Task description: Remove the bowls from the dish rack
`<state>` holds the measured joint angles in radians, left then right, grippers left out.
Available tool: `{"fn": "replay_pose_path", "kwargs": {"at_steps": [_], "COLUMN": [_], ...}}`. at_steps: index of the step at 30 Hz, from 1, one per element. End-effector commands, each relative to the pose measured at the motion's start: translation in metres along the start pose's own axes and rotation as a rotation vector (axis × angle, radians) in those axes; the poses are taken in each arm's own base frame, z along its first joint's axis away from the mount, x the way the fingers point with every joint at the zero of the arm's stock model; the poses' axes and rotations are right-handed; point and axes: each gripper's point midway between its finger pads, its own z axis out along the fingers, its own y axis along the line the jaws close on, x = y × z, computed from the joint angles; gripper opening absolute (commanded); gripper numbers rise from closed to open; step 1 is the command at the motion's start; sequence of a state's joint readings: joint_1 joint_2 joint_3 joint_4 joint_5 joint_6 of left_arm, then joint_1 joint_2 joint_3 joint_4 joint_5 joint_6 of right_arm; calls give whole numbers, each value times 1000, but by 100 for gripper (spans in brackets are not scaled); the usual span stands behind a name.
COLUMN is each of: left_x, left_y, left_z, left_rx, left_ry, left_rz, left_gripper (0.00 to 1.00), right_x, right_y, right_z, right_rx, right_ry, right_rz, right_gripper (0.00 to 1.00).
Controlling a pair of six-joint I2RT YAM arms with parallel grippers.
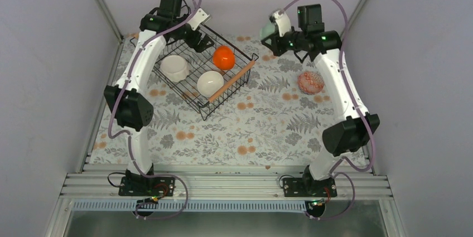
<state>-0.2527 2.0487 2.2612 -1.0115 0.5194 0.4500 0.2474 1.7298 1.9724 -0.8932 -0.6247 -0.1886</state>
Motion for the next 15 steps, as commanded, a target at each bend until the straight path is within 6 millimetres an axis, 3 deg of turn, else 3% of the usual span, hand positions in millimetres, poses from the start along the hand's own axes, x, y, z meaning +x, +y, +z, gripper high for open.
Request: {"fn": "replay_pose_path", "kwargs": {"at_steps": [1, 7, 15], "left_x": [27, 53, 68], "left_y": [44, 82, 91], "left_z": [2, 7, 8], "left_rx": [-244, -419, -473], "left_ry": [113, 227, 282], "left_rz": [58, 83, 87], "left_gripper": [100, 100, 100], "right_x": [85, 149, 211], "right_y": [-65, -94, -135], "right_z": [-17, -44, -68], "right_rx": [383, 524, 674], "right_ry": [301, 473, 645], "right_rz": [-33, 1, 23], "right_gripper": [4, 4, 4]}}
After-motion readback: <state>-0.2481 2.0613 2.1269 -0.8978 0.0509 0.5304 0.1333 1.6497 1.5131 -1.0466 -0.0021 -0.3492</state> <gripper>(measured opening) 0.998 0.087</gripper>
